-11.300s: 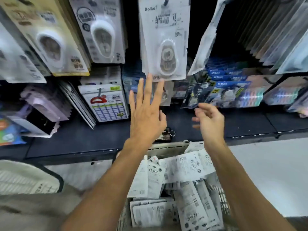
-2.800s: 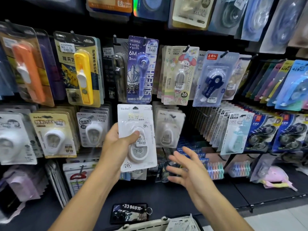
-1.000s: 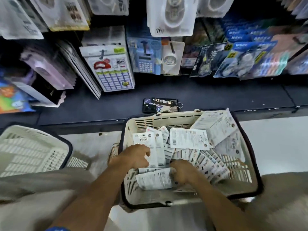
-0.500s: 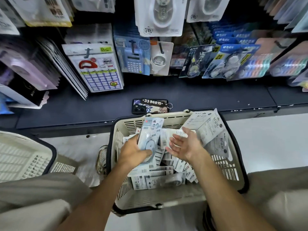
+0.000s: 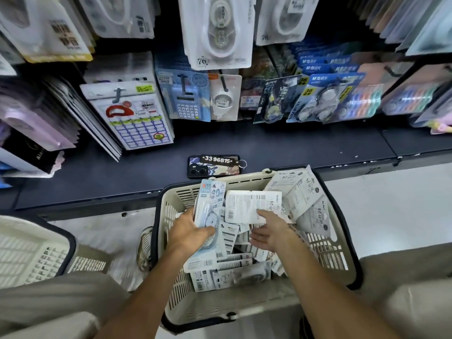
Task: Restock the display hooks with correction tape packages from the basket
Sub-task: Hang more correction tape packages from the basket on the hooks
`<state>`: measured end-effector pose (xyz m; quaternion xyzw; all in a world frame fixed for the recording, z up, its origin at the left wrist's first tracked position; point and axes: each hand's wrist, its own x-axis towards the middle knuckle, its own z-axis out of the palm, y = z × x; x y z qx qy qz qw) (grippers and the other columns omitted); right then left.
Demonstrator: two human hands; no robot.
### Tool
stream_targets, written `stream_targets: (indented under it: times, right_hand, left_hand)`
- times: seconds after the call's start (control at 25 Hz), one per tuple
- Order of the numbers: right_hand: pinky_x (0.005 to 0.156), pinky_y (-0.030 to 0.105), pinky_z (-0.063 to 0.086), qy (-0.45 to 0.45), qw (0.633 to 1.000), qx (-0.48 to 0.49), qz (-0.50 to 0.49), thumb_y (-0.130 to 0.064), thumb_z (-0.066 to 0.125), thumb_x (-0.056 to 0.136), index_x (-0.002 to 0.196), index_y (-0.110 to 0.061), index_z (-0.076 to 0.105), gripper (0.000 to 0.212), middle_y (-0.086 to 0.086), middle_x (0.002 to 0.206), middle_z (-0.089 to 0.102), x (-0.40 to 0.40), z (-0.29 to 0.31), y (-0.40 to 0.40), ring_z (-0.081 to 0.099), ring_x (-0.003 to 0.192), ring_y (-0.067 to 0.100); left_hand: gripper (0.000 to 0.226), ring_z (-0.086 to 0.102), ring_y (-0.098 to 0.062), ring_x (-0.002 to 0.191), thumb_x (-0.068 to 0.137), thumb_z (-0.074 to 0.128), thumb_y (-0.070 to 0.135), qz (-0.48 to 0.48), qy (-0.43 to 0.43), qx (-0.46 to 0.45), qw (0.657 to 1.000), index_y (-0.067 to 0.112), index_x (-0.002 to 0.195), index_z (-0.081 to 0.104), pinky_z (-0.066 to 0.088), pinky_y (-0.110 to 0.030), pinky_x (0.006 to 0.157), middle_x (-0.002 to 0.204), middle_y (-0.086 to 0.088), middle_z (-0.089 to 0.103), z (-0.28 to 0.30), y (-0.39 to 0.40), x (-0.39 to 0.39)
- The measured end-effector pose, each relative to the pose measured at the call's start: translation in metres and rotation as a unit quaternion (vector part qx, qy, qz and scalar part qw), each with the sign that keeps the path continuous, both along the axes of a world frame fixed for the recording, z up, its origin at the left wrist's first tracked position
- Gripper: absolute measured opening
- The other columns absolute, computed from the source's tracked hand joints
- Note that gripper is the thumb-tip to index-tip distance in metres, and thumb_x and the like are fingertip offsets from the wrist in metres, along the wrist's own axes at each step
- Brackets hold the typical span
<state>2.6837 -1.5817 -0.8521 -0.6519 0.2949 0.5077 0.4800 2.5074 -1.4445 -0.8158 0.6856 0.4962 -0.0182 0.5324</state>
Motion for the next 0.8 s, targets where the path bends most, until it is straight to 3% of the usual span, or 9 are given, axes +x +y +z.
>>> stream_targets:
  times: [0.12, 0.2, 0.32, 0.4, 0.48, 0.6, 0.68, 0.72, 0.8]
  right_hand:
    - [0.074, 0.040, 0.056, 0.002, 0.992, 0.074, -0.098, -0.030, 0.074, 0.091, 0.099, -0.011, 0.059, 0.026, 0.016, 0.102, 0.063, -0.008, -0.002, 0.007, 0.063, 0.089, 0.027]
    - [0.062, 0.033, 0.055, -0.066, 0.981, 0.068, -0.170, -0.022, 0.076, 0.089, 0.106, -0.012, 0.064, 0.023, 0.009, 0.097, 0.070, -0.006, -0.001, 0.007, 0.068, 0.078, 0.020]
    - [0.053, 0.025, 0.052, -0.192, 0.958, 0.040, -0.209, -0.008, 0.076, 0.085, 0.101, -0.016, 0.064, 0.021, -0.001, 0.090, 0.071, -0.018, 0.004, 0.001, 0.068, 0.076, 0.014]
    - [0.054, 0.024, 0.051, -0.292, 0.948, 0.032, -0.120, -0.007, 0.071, 0.085, 0.085, -0.020, 0.062, 0.016, -0.001, 0.085, 0.071, -0.039, 0.014, -0.001, 0.065, 0.072, 0.013]
    - [0.054, 0.026, 0.047, -0.379, 0.925, 0.029, 0.031, -0.015, 0.070, 0.083, 0.068, -0.018, 0.062, 0.017, -0.005, 0.066, 0.068, -0.057, 0.027, 0.004, 0.059, 0.059, 0.015]
    - [0.047, 0.033, 0.050, -0.367, 0.884, 0.189, 0.217, -0.029, 0.072, 0.080, 0.066, -0.014, 0.063, 0.023, -0.002, 0.056, 0.059, -0.060, 0.053, 0.016, 0.055, 0.050, 0.014]
    - [0.054, 0.022, 0.052, -0.306, 0.854, 0.320, 0.274, -0.032, 0.075, 0.086, 0.080, -0.015, 0.070, 0.018, 0.001, 0.070, 0.065, -0.050, 0.066, 0.018, 0.061, 0.060, 0.011]
    - [0.060, 0.020, 0.053, -0.290, 0.850, 0.340, 0.278, -0.026, 0.076, 0.088, 0.092, -0.017, 0.073, 0.010, 0.002, 0.083, 0.069, -0.045, 0.069, 0.016, 0.062, 0.070, 0.012]
    - [0.070, 0.023, 0.058, -0.318, 0.857, 0.300, 0.274, -0.012, 0.078, 0.086, 0.114, -0.027, 0.068, 0.033, 0.000, 0.115, 0.063, -0.036, 0.064, 0.007, 0.061, 0.090, 0.013]
  left_hand:
    - [0.045, 0.072, -0.012, 0.089, 0.078, 0.084, 0.014, 0.005, 0.000, 0.008, 1.000, 0.030, 0.115, 0.064, 0.056, -0.033, 0.088, 0.094, 0.014, 0.073, -0.002, -0.001, 0.001]
    - [0.045, 0.071, -0.009, 0.087, 0.078, 0.084, 0.014, 0.012, 0.004, 0.016, 1.000, 0.031, 0.114, 0.064, 0.056, -0.031, 0.086, 0.090, 0.018, 0.071, -0.002, -0.001, 0.000]
    - [0.045, 0.067, -0.001, 0.076, 0.080, 0.081, 0.015, 0.012, 0.027, 0.047, 0.998, 0.029, 0.118, 0.061, 0.049, -0.019, 0.061, 0.082, 0.020, 0.069, 0.000, 0.000, 0.002]
    - [0.050, 0.069, -0.008, 0.076, 0.081, 0.079, 0.017, -0.010, 0.043, 0.079, 0.996, 0.027, 0.125, 0.057, 0.053, -0.022, 0.060, 0.085, 0.016, 0.070, 0.003, -0.003, 0.006]
    - [0.057, 0.072, -0.017, 0.081, 0.080, 0.078, 0.017, -0.027, 0.048, 0.076, 0.996, 0.026, 0.130, 0.053, 0.059, -0.032, 0.071, 0.093, 0.008, 0.072, 0.004, -0.006, 0.013]
    - [0.046, 0.072, -0.013, 0.089, 0.077, 0.078, 0.013, -0.028, -0.014, -0.014, 0.999, 0.034, 0.115, 0.061, 0.058, -0.029, 0.075, 0.098, 0.009, 0.077, 0.001, -0.011, 0.017]
    - [0.040, 0.071, -0.010, 0.094, 0.080, 0.072, 0.001, -0.001, -0.064, -0.083, 0.995, 0.033, 0.103, 0.068, 0.055, -0.022, 0.071, 0.092, 0.015, 0.079, 0.004, -0.008, 0.014]
    - [0.044, 0.071, -0.015, 0.097, 0.081, 0.067, -0.007, 0.021, -0.076, -0.116, 0.990, 0.032, 0.100, 0.071, 0.056, -0.026, 0.076, 0.090, 0.015, 0.079, 0.003, -0.006, 0.011]
    - [0.036, 0.072, -0.031, 0.103, 0.089, 0.062, -0.004, 0.055, -0.087, -0.167, 0.981, 0.027, 0.103, 0.074, 0.057, -0.044, 0.091, 0.095, 0.004, 0.081, 0.004, -0.002, 0.008]
